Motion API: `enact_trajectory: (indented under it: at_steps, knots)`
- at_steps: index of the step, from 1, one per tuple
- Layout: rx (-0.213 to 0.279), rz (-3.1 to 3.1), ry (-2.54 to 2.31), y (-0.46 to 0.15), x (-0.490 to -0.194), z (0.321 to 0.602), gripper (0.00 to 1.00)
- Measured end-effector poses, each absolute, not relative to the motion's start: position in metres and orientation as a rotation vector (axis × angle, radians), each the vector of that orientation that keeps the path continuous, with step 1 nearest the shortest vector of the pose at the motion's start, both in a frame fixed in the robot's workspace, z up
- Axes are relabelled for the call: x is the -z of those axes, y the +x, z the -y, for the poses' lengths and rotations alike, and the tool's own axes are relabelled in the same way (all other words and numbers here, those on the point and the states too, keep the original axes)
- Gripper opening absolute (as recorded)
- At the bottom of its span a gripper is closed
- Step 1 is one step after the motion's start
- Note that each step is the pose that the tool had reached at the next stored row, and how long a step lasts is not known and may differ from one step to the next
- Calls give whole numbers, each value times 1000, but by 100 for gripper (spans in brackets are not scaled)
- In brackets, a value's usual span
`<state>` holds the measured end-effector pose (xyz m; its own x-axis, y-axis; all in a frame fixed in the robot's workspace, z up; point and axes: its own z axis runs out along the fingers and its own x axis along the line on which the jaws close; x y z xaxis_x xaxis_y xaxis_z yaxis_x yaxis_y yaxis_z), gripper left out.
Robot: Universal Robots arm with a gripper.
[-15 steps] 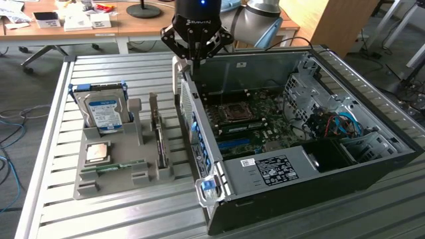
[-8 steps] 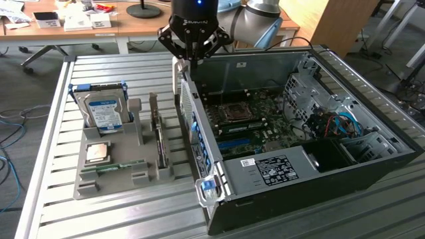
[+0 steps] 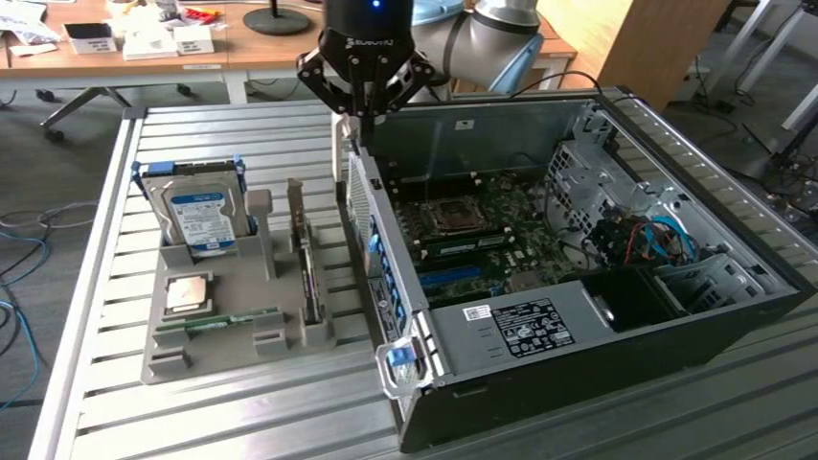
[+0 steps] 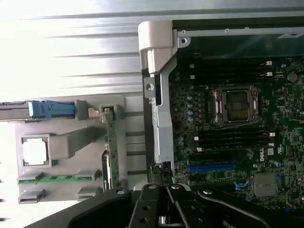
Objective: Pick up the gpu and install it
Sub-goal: 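Reach for the gpu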
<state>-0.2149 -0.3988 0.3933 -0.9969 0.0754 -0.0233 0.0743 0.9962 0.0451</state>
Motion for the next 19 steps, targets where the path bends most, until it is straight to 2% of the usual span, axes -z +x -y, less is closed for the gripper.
enact_trajectory:
  at_steps: [19]
  knots:
    - [-69,-3114,117,-235,-393,399,11]
